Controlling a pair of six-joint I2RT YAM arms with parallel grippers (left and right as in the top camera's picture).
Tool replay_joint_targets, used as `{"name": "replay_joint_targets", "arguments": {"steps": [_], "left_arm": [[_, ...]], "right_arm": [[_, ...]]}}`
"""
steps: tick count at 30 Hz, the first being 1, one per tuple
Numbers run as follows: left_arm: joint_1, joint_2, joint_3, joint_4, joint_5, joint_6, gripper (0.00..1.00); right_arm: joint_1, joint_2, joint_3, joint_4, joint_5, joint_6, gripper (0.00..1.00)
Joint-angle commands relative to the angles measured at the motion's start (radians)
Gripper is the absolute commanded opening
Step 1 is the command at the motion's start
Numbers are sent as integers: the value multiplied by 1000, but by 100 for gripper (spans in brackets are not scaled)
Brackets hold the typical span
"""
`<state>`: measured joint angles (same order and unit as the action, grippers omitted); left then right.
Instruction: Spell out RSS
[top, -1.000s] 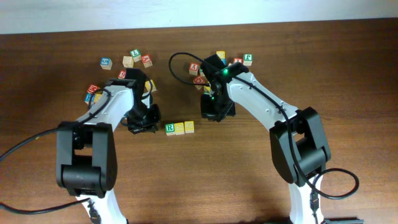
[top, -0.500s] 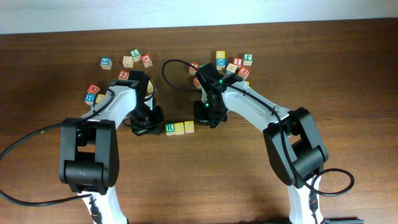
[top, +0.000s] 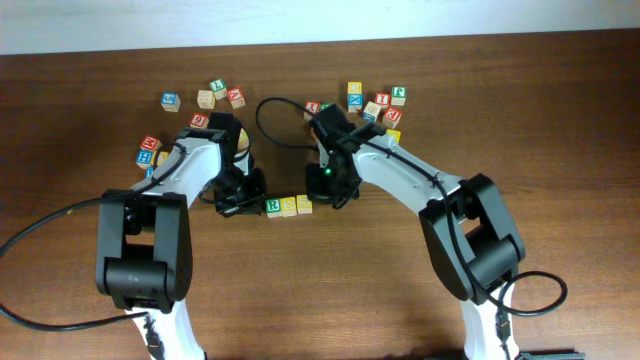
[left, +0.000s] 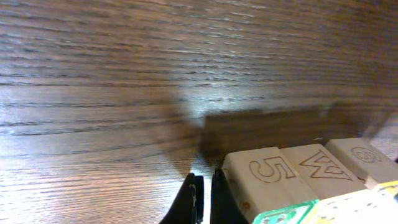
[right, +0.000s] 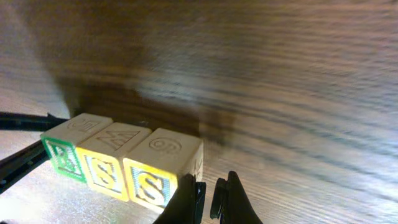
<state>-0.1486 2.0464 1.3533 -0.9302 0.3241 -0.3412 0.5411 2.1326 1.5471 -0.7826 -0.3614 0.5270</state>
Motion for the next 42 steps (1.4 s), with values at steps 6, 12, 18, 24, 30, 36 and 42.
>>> {"name": "replay_joint_targets", "arguments": {"steps": [6, 12, 18, 24, 30, 36, 42], "left_arm": [[-18, 14, -11, 14, 39, -5, 0], [-28, 14, -11, 31, 37, -2, 0], [-28, 14, -11, 34, 29, -2, 0], [-25, 14, -11, 32, -10, -2, 0], [6, 14, -10, 15, -71, -2, 0], [40, 14, 2, -23, -116, 6, 0], [87, -11, 62, -103, -169, 6, 0]], "right_arm": [[22, 2, -13, 2, -13, 13, 4], [22, 2, -13, -21, -13, 13, 4], [21, 2, -13, -20, -13, 13, 4], [15, 2, -10, -17, -9, 12, 4], [-19, 2, -9, -58, 0, 12, 4], [-49, -1, 6, -121, 63, 2, 4], [-48, -27, 81, -256, 110, -18, 4]]}}
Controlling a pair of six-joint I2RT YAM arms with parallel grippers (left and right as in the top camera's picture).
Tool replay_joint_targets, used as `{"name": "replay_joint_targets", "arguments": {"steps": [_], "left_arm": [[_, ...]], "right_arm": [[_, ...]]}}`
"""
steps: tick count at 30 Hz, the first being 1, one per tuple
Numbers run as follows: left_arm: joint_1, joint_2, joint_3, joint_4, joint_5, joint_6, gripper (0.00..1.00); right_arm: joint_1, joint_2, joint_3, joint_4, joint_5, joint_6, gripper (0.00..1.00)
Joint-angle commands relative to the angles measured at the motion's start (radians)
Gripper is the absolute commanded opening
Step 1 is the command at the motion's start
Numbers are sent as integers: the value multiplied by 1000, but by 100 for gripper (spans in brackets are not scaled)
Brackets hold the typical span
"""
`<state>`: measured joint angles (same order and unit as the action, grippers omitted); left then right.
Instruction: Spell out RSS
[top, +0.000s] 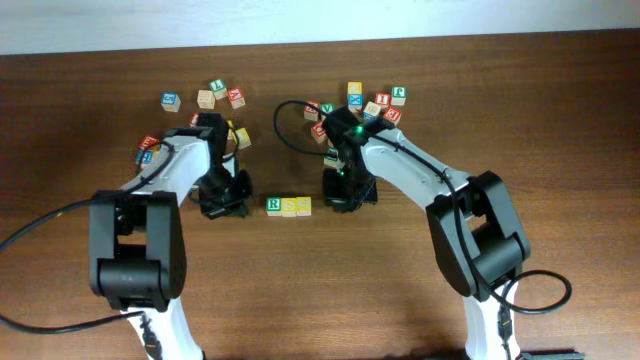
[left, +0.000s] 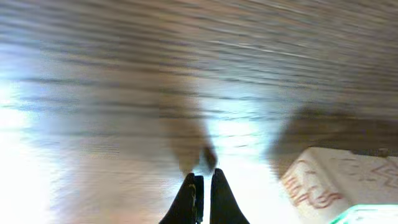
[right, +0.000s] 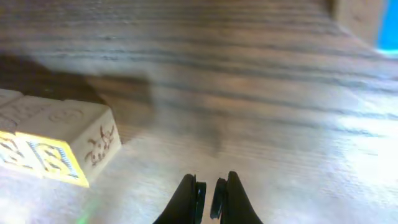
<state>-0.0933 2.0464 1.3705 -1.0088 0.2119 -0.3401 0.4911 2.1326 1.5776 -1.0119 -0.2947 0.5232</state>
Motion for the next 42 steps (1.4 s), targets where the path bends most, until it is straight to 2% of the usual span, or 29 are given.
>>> {"name": "replay_joint_targets", "arguments": {"steps": [1, 5, 12, 13, 15, 17, 22, 24, 26, 31, 32, 33, 34, 35, 36, 37, 38, 42], "left_arm": [[48, -28, 50, -34, -56, 4, 0], [99, -71, 50, -58, -79, 4, 0], [168, -126, 50, -107, -104, 24, 0], [172, -140, 50, -106, -104, 24, 1], [174, -158, 50, -104, -101, 34, 12], [174, -158, 50, -104, -101, 50, 18], [177, -156, 46, -96, -126, 39, 19], [182, -156, 46, -99, -185, -15, 26], [192, -156, 46, -110, -182, -18, 34], [211, -162, 46, -122, -175, 14, 42], [211, -166, 46, -110, -175, 17, 79], [211, -169, 47, -100, -175, 21, 95], [211, -175, 46, -90, -175, 31, 100], [211, -179, 47, -81, -176, 32, 99], [212, -185, 47, -67, -175, 31, 99], [212, -189, 46, -51, -175, 31, 99], [212, -193, 46, -31, -175, 30, 99], [212, -201, 47, 48, -174, 18, 99]], "right_arm": [[7, -46, 54, -49, 32, -14, 4], [42, -58, 53, -105, 18, -24, 4], [72, -60, 55, -88, 44, -10, 4], [72, -60, 55, -89, 44, -10, 4], [72, -60, 55, -85, 29, -10, 4], [77, -60, 55, -76, -23, -10, 4], [125, -51, 48, -72, -34, -10, 4], [142, -48, 48, -59, -28, -10, 4], [147, -51, 50, -50, 16, 15, 4], [112, -106, 93, -56, 88, 42, 4], [104, -127, 102, -62, 121, 42, 4], [101, -141, 107, -65, 147, 42, 5], [94, -169, 114, -71, 200, 42, 9], [89, -186, 115, -74, 232, 42, 16], [83, -218, 115, -78, 276, 37, 28], [76, -243, 115, -84, 305, 34, 36], [70, -260, 115, -87, 313, 31, 38], [58, -280, 115, -104, 314, 31, 36]]}}
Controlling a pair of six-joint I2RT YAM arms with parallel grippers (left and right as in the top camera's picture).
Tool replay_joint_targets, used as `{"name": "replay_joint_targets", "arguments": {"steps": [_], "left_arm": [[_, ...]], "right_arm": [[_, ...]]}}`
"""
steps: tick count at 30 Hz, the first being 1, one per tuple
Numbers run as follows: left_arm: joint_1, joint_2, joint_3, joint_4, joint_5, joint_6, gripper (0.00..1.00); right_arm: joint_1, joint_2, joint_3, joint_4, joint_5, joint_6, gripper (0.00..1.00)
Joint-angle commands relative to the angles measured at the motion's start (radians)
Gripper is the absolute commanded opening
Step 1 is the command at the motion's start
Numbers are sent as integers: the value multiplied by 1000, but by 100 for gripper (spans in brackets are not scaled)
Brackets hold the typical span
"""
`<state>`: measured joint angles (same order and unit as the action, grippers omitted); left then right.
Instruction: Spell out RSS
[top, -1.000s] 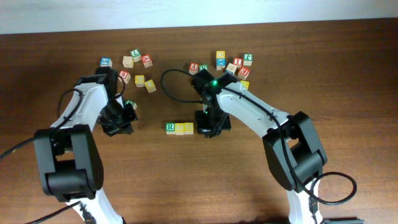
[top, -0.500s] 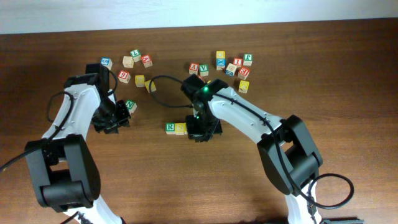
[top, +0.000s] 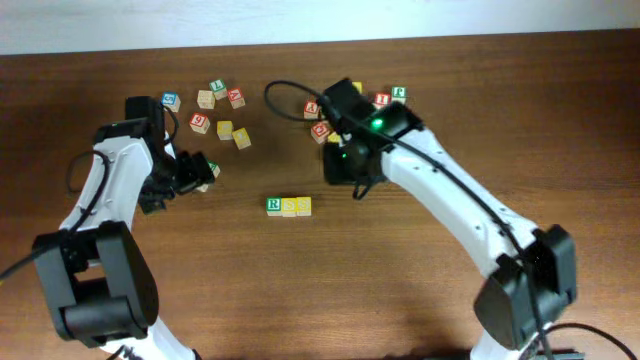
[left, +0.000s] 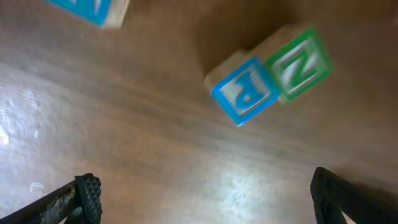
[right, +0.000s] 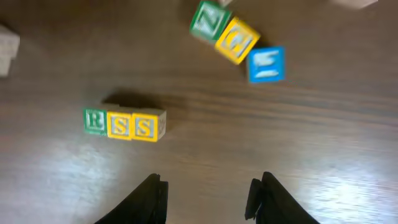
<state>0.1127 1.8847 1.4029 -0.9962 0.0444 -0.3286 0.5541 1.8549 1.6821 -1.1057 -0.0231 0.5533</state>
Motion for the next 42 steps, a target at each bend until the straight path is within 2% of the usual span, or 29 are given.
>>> {"name": "replay_joint_targets", "arguments": {"steps": [1, 3, 4, 5, 6, 7, 9, 10, 15, 21, 26, 32, 35, 37, 38, 40, 42], "left_arm": [[6, -40, 14, 66, -5, 0, 99], [6, -40, 14, 80, -4, 0, 99], [6, -40, 14, 81, -4, 0, 99], [6, -40, 14, 78, -4, 0, 99], [6, -40, 14, 74, -4, 0, 99], [6, -40, 14, 69, -4, 0, 99], [6, -40, 14, 52, -3, 0, 99], [6, -40, 14, 39, 7, 0, 99], [6, -107, 14, 6, 98, 31, 99], [5, -317, 14, -84, 89, 55, 99], [3, -445, -32, -206, 90, 55, 99], [-11, -516, -115, -207, 73, 43, 99], [-8, -514, -120, -210, -57, -89, 99], [4, -514, -120, -209, -76, -109, 99], [11, -514, -120, -209, -77, -109, 99], [38, -514, -120, -209, -105, -109, 99], [71, -514, -121, -209, -136, -109, 99]], "right_arm": [[-4, 1, 10, -18, 42, 1, 33], [-4, 1, 10, -21, 42, 1, 33], [-4, 1, 10, -21, 42, 1, 38], [-4, 1, 10, -20, 42, 1, 48], [-4, 1, 10, -20, 39, 1, 62], [-5, 1, 10, -21, 33, 1, 81], [-6, 1, 11, -22, 17, 1, 96], [-8, -3, 15, -31, 0, 1, 99], [-33, -37, 76, -148, -8, 2, 98], [-27, -246, 83, -262, 136, 5, 98], [61, -426, 72, -379, 244, 7, 98], [158, -447, -13, -323, 133, 32, 100], [189, -400, -124, -174, 57, 32, 75], [193, -359, -175, -85, 16, 32, 47], [193, -336, -192, -41, -16, 32, 38], [193, -285, -209, 36, -68, 33, 6], [193, -218, -209, 101, -94, 41, 4]]}}
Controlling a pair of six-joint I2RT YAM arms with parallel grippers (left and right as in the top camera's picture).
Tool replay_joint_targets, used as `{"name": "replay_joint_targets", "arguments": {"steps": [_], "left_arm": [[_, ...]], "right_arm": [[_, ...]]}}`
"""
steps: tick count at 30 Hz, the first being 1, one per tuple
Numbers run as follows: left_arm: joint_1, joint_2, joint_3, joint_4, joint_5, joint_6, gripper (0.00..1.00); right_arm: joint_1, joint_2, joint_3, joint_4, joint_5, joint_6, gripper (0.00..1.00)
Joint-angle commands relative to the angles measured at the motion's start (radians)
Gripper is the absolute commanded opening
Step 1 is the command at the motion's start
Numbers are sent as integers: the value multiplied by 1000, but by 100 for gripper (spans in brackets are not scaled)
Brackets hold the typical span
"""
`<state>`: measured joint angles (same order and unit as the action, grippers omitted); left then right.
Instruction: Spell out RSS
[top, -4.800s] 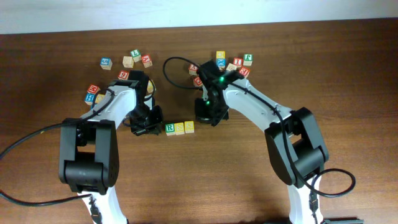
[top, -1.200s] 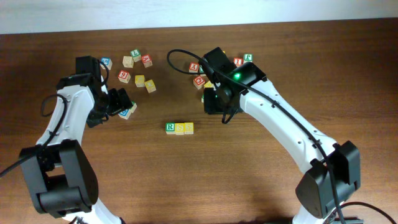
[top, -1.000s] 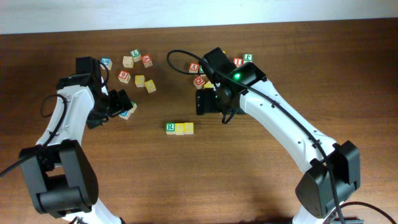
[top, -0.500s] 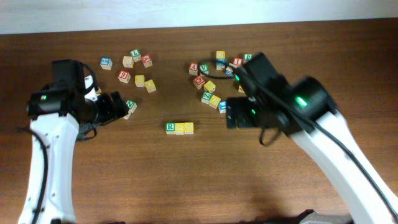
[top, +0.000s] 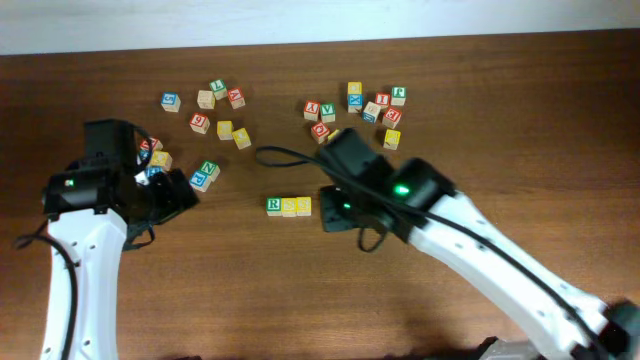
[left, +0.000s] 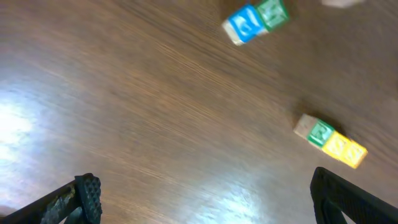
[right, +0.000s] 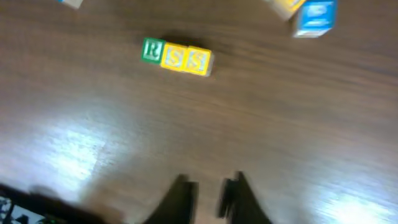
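Three blocks stand in a tight row reading R, S, S (top: 288, 206), green then two yellow; the row RSS (right: 177, 57) also shows in the right wrist view, and as the block row (left: 331, 142) in the left wrist view. My left gripper (left: 205, 198) is high above the table, left of the row, wide open and holding nothing. My right gripper (right: 208, 196) hovers just right of and nearer than the row. Its blurred fingers are almost together with nothing between them. Neither gripper touches the blocks.
Loose letter blocks lie in a left cluster (top: 208, 100) and a right cluster (top: 365, 105) at the back. A blue and green pair (top: 203, 175) sits near my left gripper (top: 175, 195). A black cable (top: 290, 158) loops behind the row.
Both arms have drawn back toward the near side and sit higher. The right gripper's fingers have come from apart to nearly together. The left gripper stays wide open. The row has not moved.
Both grippers were shut at table level against the two ends of the R S S row. Then they stood a little away from it, still shut. Later both were raised and open, the left over the left blocks. Now both are withdrawn, the row standing alone.
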<state>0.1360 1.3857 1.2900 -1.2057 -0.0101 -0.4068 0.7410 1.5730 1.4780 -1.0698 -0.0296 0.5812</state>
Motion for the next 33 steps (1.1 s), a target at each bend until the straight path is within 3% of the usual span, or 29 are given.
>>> {"name": "replay_joint_targets", "arguments": {"steps": [1, 9, 20, 33], "left_arm": [[63, -15, -8, 0, -90, -31, 99], [122, -15, -10, 0, -92, -30, 99], [122, -15, -10, 0, -92, -30, 99], [122, -15, -10, 0, -92, -30, 99]], "right_arm": [[6, 95, -5, 90, -93, 17, 4], [17, 320, -5, 256, -117, 49, 4], [108, 415, -5, 303, -14, 116, 4], [116, 488, -5, 357, 23, 161, 4]]}}
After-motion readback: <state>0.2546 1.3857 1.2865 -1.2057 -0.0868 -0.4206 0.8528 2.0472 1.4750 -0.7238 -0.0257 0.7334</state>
